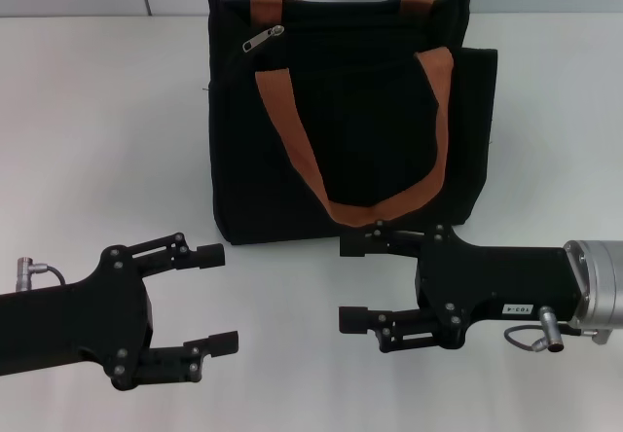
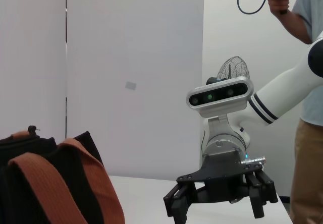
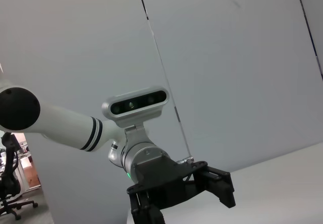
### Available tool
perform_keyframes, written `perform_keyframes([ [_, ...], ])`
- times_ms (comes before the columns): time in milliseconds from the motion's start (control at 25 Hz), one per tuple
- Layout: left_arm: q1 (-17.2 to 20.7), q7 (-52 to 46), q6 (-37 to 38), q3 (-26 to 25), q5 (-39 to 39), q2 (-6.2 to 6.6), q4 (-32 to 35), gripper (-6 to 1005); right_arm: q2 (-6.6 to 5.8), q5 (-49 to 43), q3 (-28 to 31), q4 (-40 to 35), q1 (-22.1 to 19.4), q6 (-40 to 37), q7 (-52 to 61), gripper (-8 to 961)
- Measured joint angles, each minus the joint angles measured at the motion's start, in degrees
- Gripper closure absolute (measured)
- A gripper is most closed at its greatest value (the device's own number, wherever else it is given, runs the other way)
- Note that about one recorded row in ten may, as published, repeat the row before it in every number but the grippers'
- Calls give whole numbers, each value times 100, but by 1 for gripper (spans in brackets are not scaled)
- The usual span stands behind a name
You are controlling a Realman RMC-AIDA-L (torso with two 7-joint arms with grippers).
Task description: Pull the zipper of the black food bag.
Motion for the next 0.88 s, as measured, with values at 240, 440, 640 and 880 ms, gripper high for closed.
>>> perform_keyframes([
  [240,0,0,0,0,-11,-17,-5,199,3,0,13,170,0,0,-126,130],
  [440,0,1,3,-375,-54,-123,-36,199,3,0,21,234,-4,0,-208,130],
  [640,-80,-59,-304,-1693,-507,-265,-624,200,3,163,21,389,17,6,-408,130],
  [880,-357,13,-1470,-2396,-1323,-243,-1537,200,3,380,-26,533,50,9,-592,130],
])
